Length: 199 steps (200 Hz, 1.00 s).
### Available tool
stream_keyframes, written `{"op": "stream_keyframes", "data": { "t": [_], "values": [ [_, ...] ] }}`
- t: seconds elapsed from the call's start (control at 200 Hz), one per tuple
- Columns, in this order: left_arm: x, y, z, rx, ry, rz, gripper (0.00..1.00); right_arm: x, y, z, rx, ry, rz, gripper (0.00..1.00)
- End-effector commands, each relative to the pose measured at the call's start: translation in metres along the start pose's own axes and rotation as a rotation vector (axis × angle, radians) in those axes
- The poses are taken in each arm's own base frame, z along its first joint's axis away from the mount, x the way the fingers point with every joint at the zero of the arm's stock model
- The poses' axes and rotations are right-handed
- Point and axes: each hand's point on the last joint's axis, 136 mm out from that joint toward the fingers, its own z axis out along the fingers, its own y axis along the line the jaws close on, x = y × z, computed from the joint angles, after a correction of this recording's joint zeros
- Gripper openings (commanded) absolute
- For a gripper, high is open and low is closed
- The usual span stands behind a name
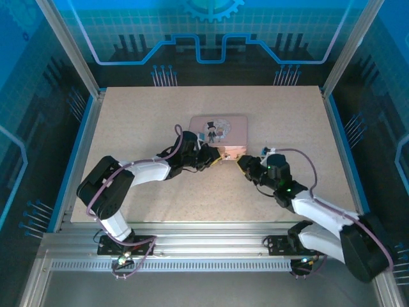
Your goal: Unlock the padlock with the key
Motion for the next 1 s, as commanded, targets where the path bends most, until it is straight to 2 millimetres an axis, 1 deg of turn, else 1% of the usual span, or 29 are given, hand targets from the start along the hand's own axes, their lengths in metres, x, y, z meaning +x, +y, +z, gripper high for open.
{"op": "stream_keyframes", "data": {
  "t": [0.0, 0.125, 0.3, 0.365, 0.495, 0.565, 0.63, 0.886, 0.991],
  "values": [
    [-0.001, -0.033, -0.010, 0.029, -0.020, 0.066, 0.08, 0.000, -0.042, -0.021, 0.202, 0.018, -0.087, 0.28],
    [0.003, -0.035, -0.008, 0.015, -0.016, 0.076, 0.08, -0.005, -0.047, -0.034, 0.238, 0.016, -0.159, 0.28],
    [0.007, -0.034, -0.009, -0.005, -0.017, 0.076, 0.08, 0.000, -0.045, -0.040, 0.272, 0.076, -0.310, 0.29],
    [0.008, -0.033, -0.011, -0.016, -0.026, 0.082, 0.08, 0.001, -0.043, -0.042, 0.283, 0.098, -0.370, 0.32],
    [0.010, -0.035, -0.014, -0.033, -0.035, 0.094, 0.09, 0.004, -0.031, -0.044, 0.279, 0.139, -0.519, 0.40],
    [0.010, -0.036, -0.014, -0.030, -0.038, 0.093, 0.09, 0.007, -0.024, -0.042, 0.268, 0.165, -0.586, 0.45],
    [0.010, -0.036, -0.014, -0.027, -0.039, 0.089, 0.10, 0.012, -0.016, -0.037, 0.252, 0.196, -0.645, 0.47],
    [0.011, -0.036, -0.012, -0.012, -0.028, 0.081, 0.11, 0.028, 0.007, -0.018, 0.198, 0.256, -0.859, 0.49],
    [0.011, -0.038, -0.011, -0.008, -0.023, 0.078, 0.11, 0.035, 0.015, -0.010, 0.162, 0.272, -0.925, 0.48]
  ]
}}
